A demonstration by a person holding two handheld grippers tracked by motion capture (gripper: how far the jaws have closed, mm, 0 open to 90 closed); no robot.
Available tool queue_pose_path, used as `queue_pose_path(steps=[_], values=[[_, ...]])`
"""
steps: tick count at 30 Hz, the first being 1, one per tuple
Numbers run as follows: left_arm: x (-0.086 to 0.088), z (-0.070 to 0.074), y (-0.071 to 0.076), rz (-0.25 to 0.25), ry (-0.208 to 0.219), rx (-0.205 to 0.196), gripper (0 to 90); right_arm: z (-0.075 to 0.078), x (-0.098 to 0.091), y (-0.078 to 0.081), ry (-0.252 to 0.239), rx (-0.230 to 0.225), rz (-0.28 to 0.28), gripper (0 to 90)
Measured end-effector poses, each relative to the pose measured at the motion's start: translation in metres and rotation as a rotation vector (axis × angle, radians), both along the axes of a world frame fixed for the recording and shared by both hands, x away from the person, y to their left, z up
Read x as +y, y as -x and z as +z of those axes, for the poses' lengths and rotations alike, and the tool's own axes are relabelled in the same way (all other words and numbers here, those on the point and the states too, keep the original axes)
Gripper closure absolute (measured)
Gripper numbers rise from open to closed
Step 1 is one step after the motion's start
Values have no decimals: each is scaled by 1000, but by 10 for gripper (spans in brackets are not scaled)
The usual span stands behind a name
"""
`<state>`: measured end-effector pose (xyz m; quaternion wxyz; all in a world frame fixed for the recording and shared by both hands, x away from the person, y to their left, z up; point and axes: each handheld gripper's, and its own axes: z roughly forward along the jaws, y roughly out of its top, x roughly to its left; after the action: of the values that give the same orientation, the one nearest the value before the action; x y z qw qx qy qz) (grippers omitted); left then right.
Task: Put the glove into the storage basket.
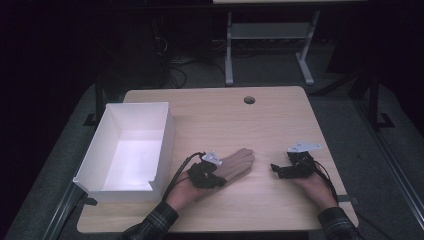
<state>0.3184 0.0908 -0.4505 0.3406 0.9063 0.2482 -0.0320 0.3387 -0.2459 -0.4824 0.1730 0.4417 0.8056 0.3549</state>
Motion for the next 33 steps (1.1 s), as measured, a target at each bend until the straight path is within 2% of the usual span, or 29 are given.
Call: queue_pose_path(steps=[1,3,6,10,14,16,17,18,21,23,27,28,29,32,33], values=[[0,1,0,-2,1,-2,891,0,0,0,0,0,0,151],[-2,6,0,3,28,-7,827,0,0,0,0,0,0,151],[-5,16,0,-4,43,-30,754,0,0,0,0,0,0,151],[-5,27,-6,-14,56,-37,566,0,0,0,0,0,0,152],[-7,32,-17,4,58,-76,407,0,0,0,0,0,0,152],[-8,31,-24,2,28,-91,337,0,0,0,0,0,0,152],[-9,29,-25,20,36,-96,306,0,0,0,0,0,0,152],[-8,27,-30,20,19,-107,277,0,0,0,0,0,0,152],[-8,20,-37,58,4,-93,219,0,0,0,-1,1,-1,152],[-7,15,-40,67,-17,-99,185,0,0,0,2,0,0,152],[-6,6,-43,87,-7,-79,140,0,0,0,1,1,0,153],[-5,6,-44,69,-23,-82,135,0,0,0,1,1,0,152],[-7,3,-43,69,-13,-74,131,0,0,0,1,0,0,152],[-12,-2,-41,46,-34,-74,130,0,0,0,0,0,0,152],[-14,-4,-40,28,-55,-76,130,0,0,0,0,0,0,153]])
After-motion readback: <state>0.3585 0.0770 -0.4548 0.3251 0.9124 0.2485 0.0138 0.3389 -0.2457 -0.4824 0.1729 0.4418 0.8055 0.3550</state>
